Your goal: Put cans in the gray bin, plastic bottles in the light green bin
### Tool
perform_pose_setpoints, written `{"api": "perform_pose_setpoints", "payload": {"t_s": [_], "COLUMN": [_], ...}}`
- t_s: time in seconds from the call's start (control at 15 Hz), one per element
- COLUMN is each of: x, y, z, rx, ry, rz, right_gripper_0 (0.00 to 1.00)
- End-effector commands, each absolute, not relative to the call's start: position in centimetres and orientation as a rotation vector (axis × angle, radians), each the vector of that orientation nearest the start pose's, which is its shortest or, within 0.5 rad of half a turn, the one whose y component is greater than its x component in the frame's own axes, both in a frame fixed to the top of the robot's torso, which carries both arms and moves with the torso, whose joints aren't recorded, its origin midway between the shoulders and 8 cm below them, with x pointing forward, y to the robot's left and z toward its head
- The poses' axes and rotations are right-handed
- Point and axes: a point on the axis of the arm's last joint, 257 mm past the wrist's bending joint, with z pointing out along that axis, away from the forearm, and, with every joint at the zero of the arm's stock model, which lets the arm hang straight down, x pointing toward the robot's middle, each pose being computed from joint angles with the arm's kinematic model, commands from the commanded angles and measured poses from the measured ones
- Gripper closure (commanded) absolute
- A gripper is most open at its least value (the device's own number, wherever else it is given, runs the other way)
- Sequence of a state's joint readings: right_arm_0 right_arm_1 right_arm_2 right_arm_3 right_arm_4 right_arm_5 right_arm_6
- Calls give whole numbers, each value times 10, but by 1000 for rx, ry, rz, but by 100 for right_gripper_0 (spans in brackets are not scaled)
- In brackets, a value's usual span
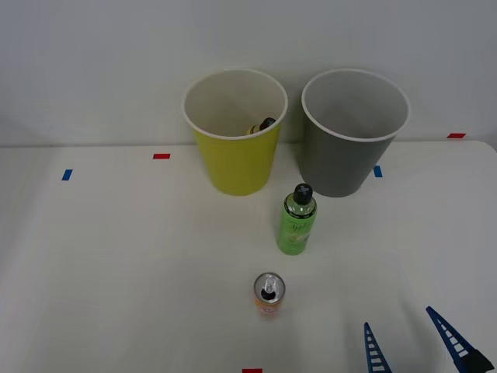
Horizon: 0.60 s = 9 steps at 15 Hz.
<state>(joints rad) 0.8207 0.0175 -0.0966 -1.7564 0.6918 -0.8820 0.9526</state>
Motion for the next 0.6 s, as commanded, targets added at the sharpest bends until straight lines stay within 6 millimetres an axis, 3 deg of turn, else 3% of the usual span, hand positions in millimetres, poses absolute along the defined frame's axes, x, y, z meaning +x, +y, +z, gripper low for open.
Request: {"api": "perform_pose_setpoints", "payload": {"t_s": [0.07, 0.6], "x": [262, 262], "y": [-236, -236], "z": [-281, -281], "rx": [-219, -219], "ry": [1474, 1474], "rz": [87, 87], "right_gripper_0": [0, 0]}}
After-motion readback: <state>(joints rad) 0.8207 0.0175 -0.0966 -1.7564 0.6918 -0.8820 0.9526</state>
